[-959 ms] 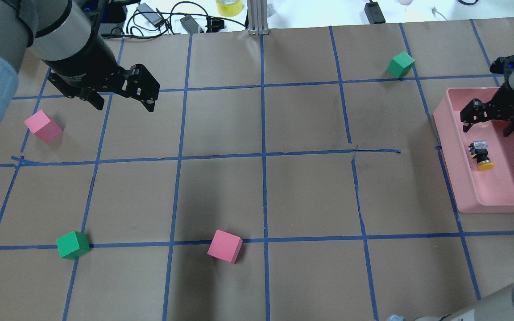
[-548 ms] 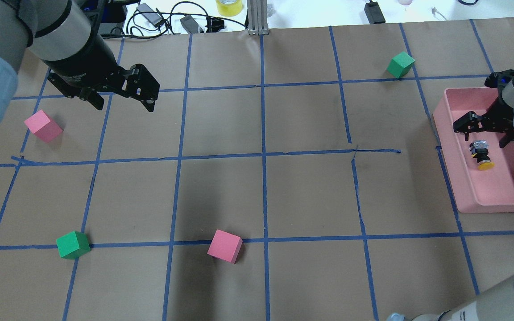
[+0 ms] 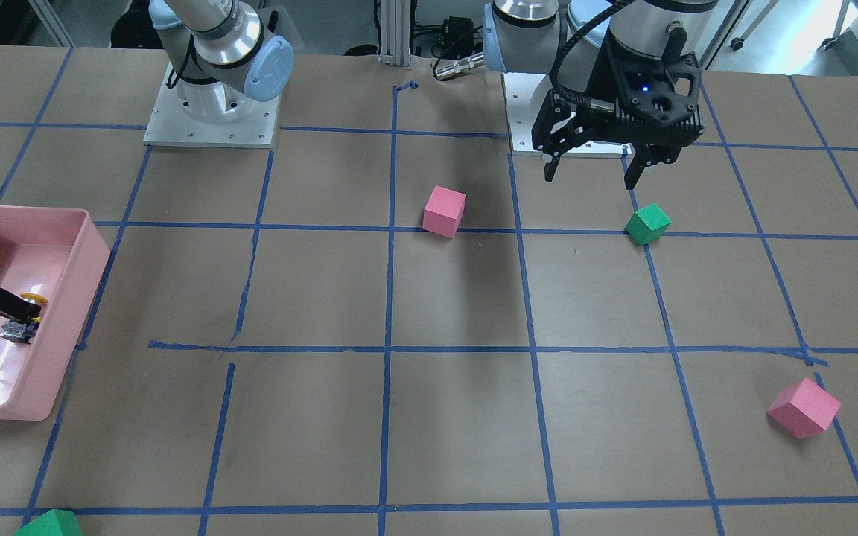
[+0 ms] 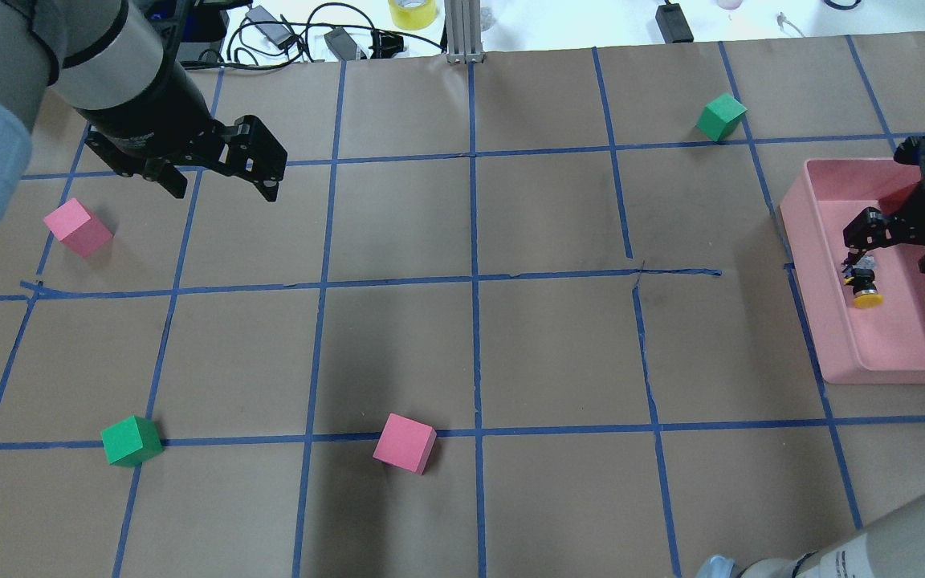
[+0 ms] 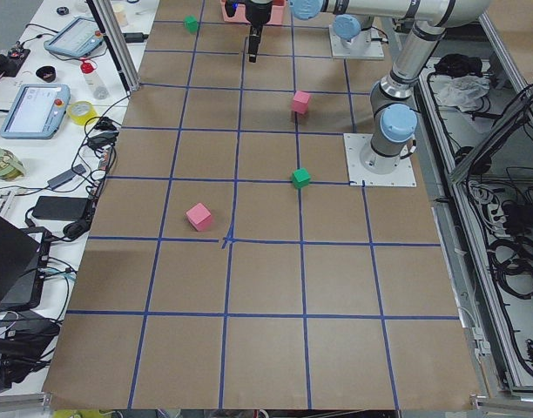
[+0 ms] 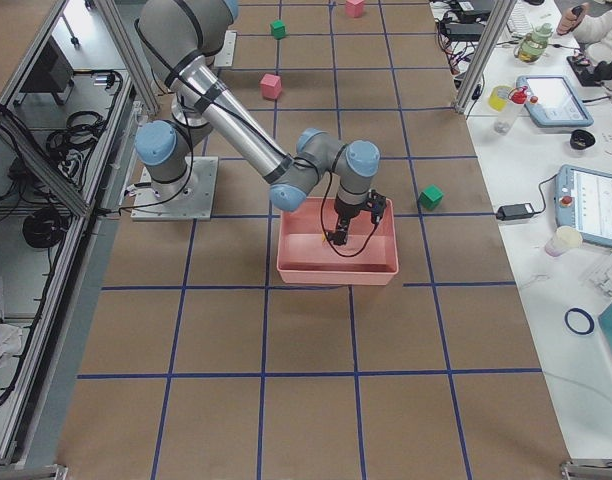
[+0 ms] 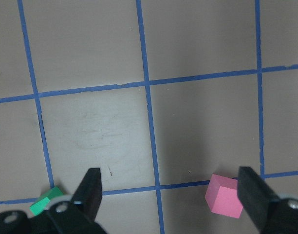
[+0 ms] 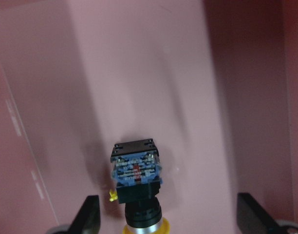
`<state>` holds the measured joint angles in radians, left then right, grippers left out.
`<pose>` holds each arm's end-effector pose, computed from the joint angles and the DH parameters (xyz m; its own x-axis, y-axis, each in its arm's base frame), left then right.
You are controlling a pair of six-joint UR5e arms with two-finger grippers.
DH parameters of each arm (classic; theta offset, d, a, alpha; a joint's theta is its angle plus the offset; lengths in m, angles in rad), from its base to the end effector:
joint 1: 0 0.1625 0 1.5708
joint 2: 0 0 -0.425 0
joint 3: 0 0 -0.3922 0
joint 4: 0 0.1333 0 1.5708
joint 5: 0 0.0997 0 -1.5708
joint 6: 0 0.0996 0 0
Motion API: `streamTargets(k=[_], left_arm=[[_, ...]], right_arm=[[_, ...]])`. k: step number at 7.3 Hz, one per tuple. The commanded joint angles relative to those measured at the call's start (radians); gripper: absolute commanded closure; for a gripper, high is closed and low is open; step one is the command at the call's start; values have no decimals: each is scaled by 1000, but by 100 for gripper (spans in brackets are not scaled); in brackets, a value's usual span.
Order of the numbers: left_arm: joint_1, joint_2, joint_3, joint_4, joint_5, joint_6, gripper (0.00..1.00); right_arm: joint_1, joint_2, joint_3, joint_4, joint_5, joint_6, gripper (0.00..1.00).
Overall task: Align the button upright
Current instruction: 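Lower the right gripper and grasp the black button switch in the tray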
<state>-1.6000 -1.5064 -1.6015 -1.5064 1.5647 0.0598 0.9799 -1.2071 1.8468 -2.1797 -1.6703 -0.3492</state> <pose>-0.1477 -0.4695 0.5105 -0.9960 0.0892 0.0002 0.0887 0.9912 -0.0981 -0.2109 -0.5358 0.2234 -0.9686 0.2345 0.0828 0.2399 0.9688 0.0629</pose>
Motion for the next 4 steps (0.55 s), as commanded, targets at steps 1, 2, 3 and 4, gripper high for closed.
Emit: streamTargets(k=[1, 2, 3, 4], left_arm=[[0, 0, 0, 0, 0, 0, 0], [0, 0, 0, 0, 0, 0, 0], [0, 0, 0, 0, 0, 0, 0], [0, 0, 0, 0, 0, 0, 0]], right_arm=[[-3, 7, 2, 3, 17, 2, 0], [-3, 20, 2, -2, 23, 2, 0], [-3, 26, 2, -3, 35, 1, 0], [-3, 40, 2, -3, 53, 1, 0]])
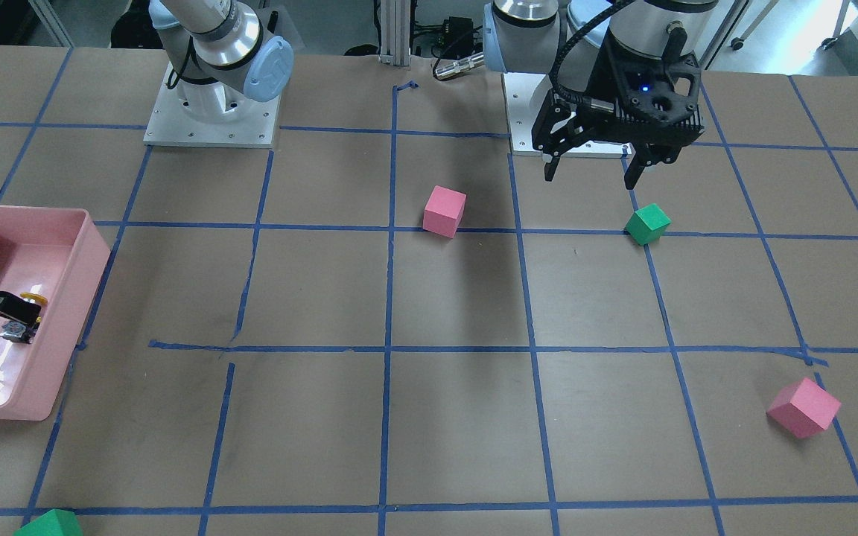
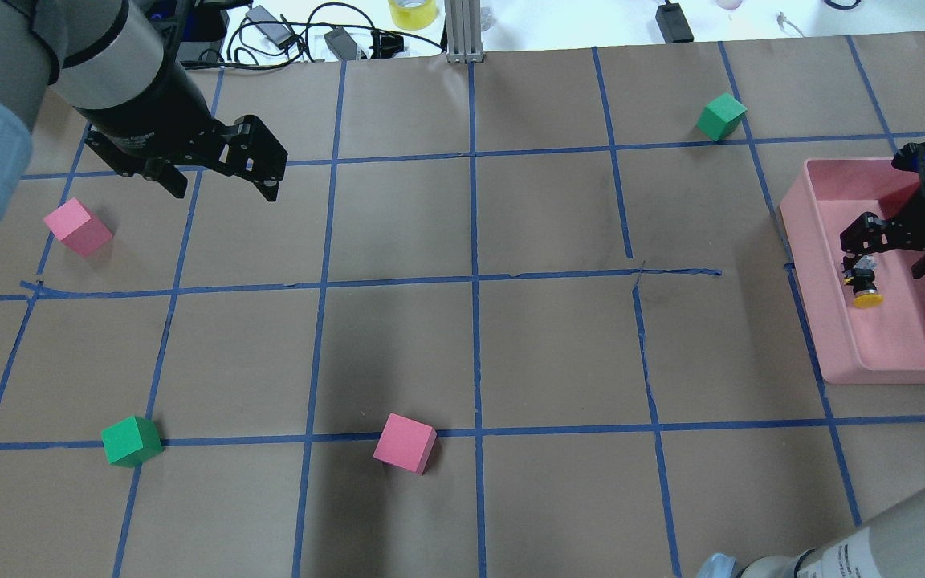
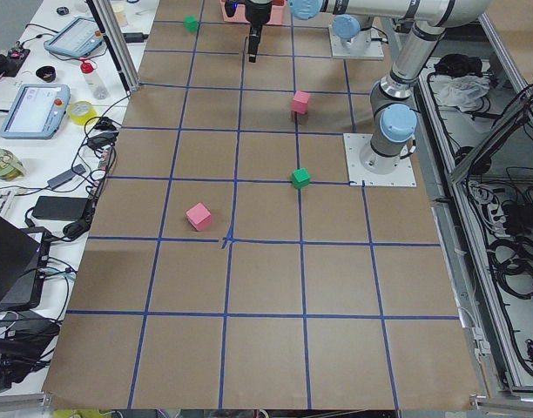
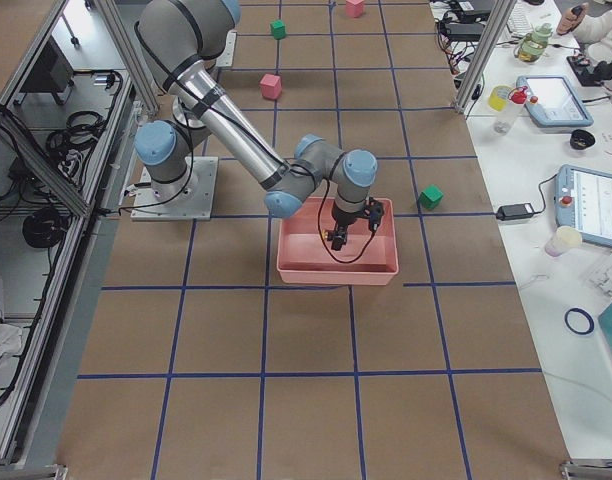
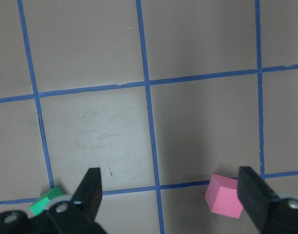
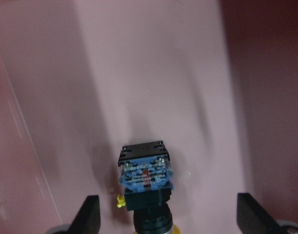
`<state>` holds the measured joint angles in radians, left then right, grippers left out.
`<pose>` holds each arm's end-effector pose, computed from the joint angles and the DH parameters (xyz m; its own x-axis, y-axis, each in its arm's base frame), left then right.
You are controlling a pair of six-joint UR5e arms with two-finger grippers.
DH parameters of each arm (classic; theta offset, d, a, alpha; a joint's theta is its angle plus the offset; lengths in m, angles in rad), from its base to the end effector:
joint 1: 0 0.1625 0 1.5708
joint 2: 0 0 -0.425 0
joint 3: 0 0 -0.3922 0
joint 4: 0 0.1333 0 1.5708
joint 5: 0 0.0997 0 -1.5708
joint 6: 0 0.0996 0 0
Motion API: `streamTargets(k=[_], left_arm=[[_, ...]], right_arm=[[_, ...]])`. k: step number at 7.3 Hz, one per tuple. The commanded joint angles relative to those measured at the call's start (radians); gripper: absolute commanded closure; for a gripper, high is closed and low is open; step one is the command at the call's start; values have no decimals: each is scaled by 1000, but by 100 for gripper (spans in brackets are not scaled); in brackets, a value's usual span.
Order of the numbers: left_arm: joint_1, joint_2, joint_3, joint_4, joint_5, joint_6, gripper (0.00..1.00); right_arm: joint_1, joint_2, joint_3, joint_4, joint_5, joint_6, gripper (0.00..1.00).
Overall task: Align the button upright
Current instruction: 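Lower the right gripper and grasp the black button switch in the tray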
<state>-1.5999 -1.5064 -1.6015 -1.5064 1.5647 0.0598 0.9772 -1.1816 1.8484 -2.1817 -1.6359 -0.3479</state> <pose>-0.1476 -0.4695 0.5105 -0.9960 0.0891 0.0002 0.0886 0.9912 -0.0981 -0.2100 -0.5380 0.2083 -0.9699 0.2397 0.0420 0.2423 0.9673 0.0747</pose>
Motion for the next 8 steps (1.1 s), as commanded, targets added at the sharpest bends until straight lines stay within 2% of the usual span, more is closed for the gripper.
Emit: streamTargets(k=[1, 2, 3, 4, 5, 6, 8], left_arm=[[0, 0, 0, 0, 0, 0, 0], [0, 0, 0, 0, 0, 0, 0], [0, 0, 0, 0, 2, 0, 0], [0, 0, 0, 0, 2, 0, 0], [0, 0, 0, 0, 0, 0, 0], [0, 0, 0, 0, 2, 0, 0], [0, 0, 0, 0, 0, 0, 0]], right_arm=[[0, 29, 2, -1, 28, 0, 0], [0, 27, -6, 0, 25, -3, 30], [-2, 25, -8, 3, 21, -2, 79], [-2, 19, -9, 11, 10, -2, 100], [-2, 17, -24, 17, 10, 0, 100], [-2, -10, -58, 75, 8, 1, 100], [-2, -107, -203, 332, -7, 10, 100]])
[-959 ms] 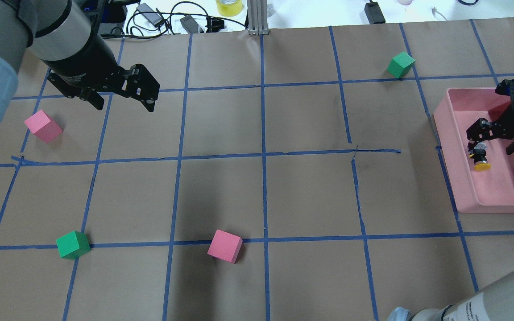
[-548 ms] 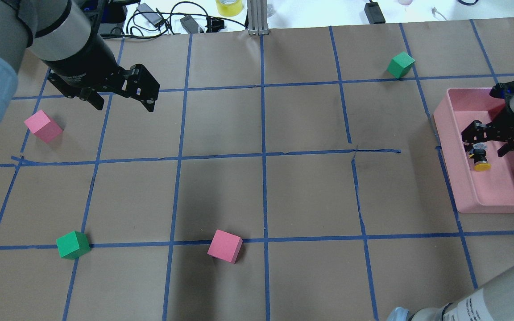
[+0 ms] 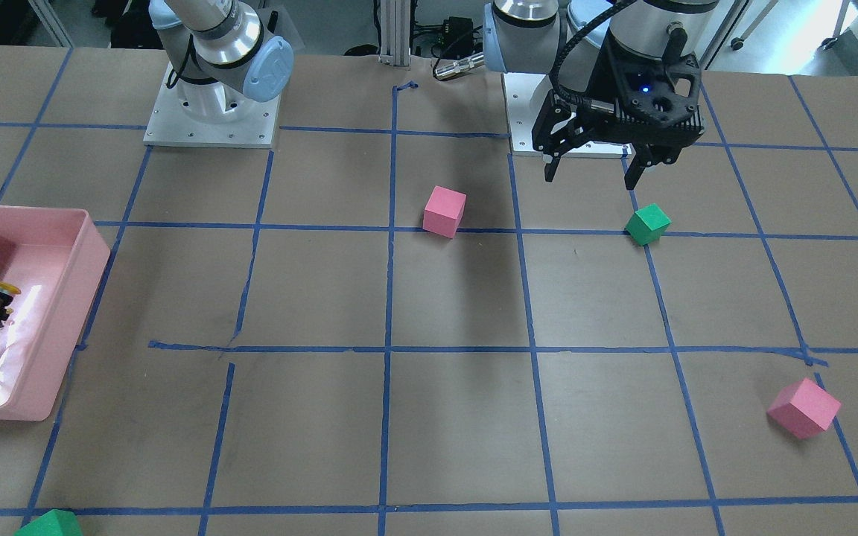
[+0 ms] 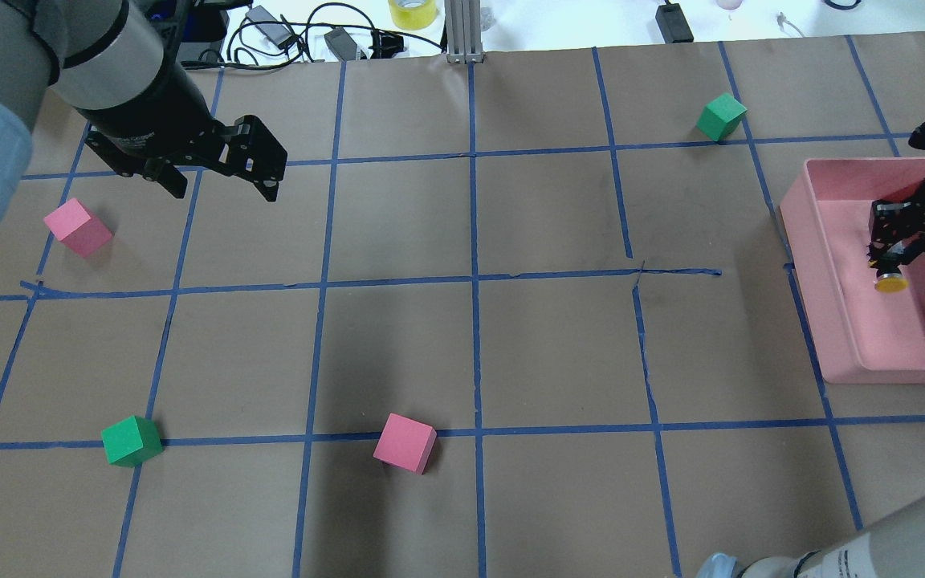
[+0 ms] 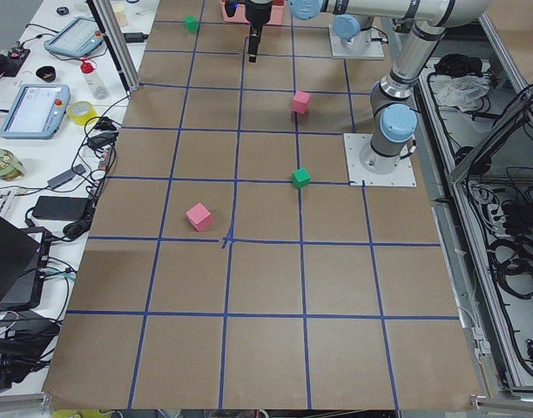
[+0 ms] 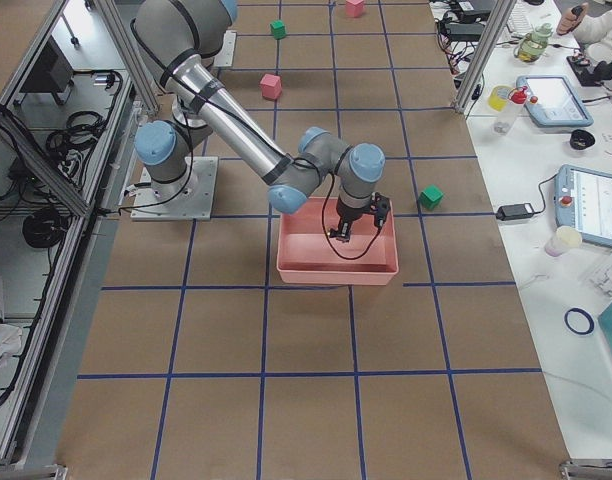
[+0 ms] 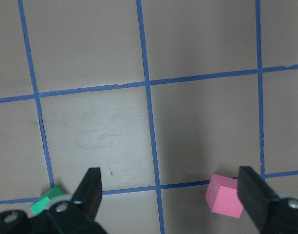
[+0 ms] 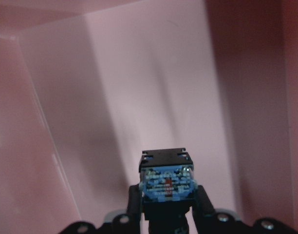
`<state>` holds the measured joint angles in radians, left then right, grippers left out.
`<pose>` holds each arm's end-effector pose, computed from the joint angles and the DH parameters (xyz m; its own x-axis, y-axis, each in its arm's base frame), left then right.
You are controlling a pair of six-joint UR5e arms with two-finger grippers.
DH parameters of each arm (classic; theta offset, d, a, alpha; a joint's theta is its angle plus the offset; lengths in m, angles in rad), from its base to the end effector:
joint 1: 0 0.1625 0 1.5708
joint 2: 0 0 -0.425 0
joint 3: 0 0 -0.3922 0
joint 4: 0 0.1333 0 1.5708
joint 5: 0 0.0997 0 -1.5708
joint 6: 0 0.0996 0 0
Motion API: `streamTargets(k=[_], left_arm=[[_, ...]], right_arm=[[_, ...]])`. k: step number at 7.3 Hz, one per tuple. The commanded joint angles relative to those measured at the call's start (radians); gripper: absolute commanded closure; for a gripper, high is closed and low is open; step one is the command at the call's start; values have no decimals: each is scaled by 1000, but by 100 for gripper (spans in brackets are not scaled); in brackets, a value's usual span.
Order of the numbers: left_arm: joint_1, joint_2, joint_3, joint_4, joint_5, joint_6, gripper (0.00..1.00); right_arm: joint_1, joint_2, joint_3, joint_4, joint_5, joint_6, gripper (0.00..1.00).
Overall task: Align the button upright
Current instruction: 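Lift the button out of the tray and carry it toward the table center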
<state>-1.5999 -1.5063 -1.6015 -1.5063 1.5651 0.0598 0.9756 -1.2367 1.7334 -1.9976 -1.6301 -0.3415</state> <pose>-0.1476 -0.4695 0.5105 -0.9960 0.0891 -0.0002 0.0886 0.9912 -0.0983 -0.2178 -0.5489 0.2710 -0.9683 0.2475 0.0323 0.2494 0.9646 0.0856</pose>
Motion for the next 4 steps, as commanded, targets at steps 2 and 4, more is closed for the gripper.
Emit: streamTargets(k=[2, 4], left_arm=[[0, 0, 0, 0, 1, 0, 0], [0, 1, -2, 0, 1, 0, 0]], right_arm=[[15, -59, -208, 244, -27, 4, 100], [151, -58, -219, 221, -14, 50, 100]])
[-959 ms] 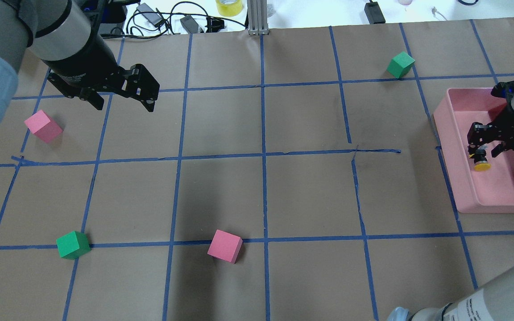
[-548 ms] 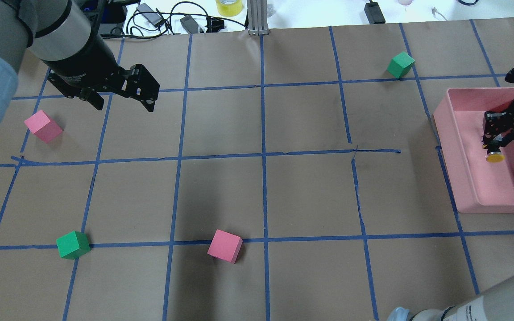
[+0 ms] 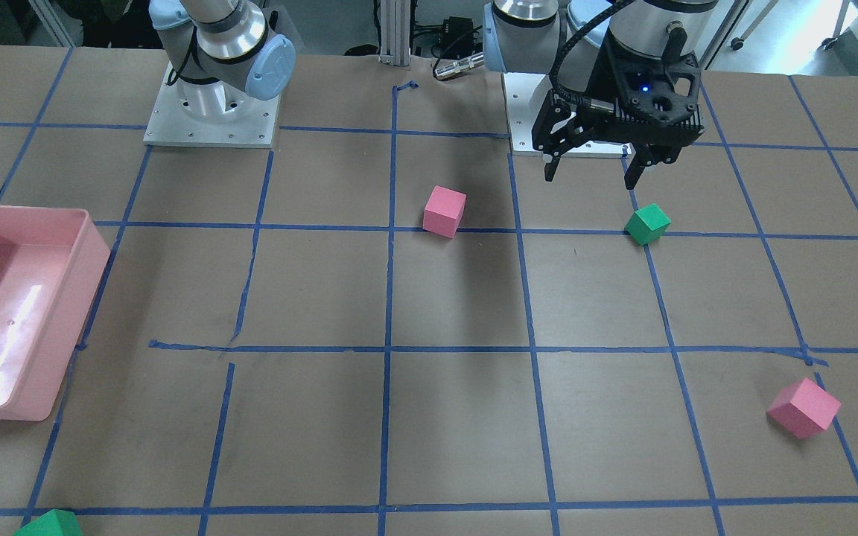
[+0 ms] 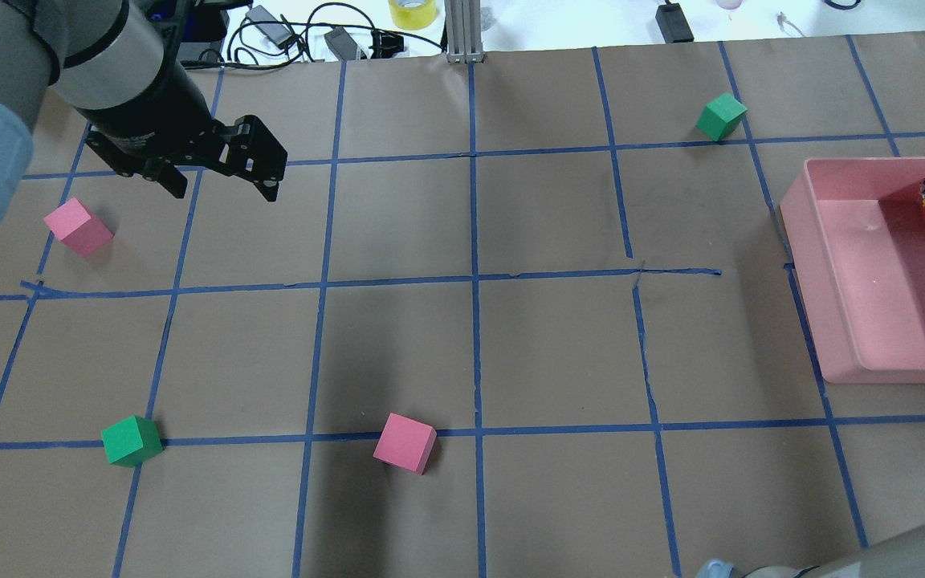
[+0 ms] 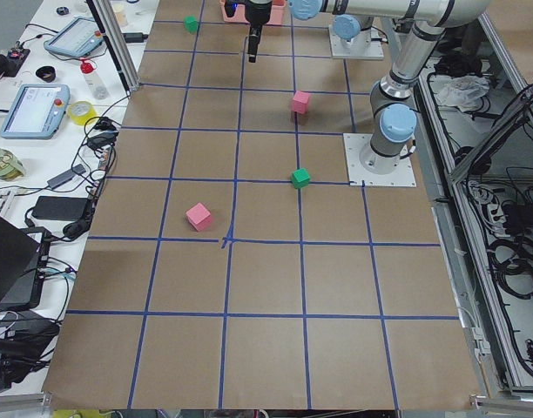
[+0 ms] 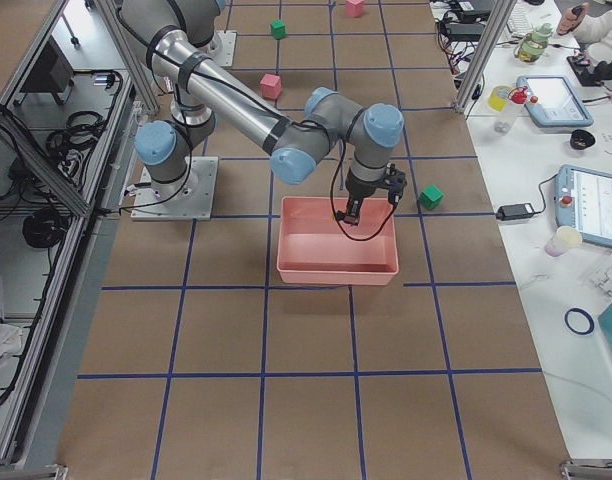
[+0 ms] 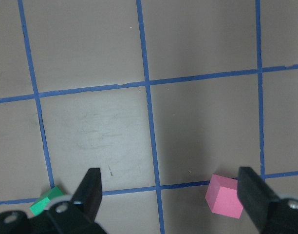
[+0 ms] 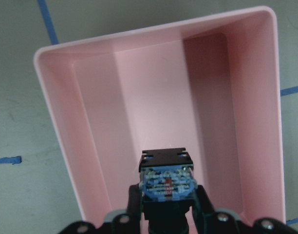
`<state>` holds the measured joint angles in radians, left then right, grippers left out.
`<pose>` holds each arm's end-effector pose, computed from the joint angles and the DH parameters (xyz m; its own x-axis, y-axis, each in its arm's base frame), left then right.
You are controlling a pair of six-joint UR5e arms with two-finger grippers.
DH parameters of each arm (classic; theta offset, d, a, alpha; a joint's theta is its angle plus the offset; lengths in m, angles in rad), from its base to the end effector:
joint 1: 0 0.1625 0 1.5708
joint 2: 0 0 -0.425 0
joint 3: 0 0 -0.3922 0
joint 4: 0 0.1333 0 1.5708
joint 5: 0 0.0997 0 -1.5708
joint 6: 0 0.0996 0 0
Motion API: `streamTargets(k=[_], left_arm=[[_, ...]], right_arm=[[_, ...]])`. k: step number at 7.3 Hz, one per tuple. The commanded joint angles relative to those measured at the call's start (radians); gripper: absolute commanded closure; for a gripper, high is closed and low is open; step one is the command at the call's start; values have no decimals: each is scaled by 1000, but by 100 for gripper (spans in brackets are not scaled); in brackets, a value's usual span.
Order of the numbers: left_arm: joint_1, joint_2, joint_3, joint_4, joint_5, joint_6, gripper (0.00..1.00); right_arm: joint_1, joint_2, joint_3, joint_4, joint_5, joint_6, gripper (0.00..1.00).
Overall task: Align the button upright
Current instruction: 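Lift the button out of the tray and carry it toward the table center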
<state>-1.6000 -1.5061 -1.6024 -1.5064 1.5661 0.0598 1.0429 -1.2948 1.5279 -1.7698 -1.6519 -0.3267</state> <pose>-0.1475 -0.4693 0.5102 -0.9960 0.0891 -0.0012 0.0887 0.9913 -0.0974 -0.1909 -0.5759 0.3782 -0.9784 0.1962 0.0657 0.2000 0.9781 0.0583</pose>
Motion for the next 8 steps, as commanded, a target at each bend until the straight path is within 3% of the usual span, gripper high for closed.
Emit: streamTargets(k=[1, 4, 8], left_arm=[[0, 4, -5, 0, 0, 0, 0], [0, 4, -5, 0, 2, 0, 0], [2, 4, -5, 0, 2, 0, 0]], right_arm=[[197, 6, -12, -25, 9, 151, 100], [469, 92, -20, -133, 15, 317, 100], [733, 265, -132, -183, 135, 432, 100]])
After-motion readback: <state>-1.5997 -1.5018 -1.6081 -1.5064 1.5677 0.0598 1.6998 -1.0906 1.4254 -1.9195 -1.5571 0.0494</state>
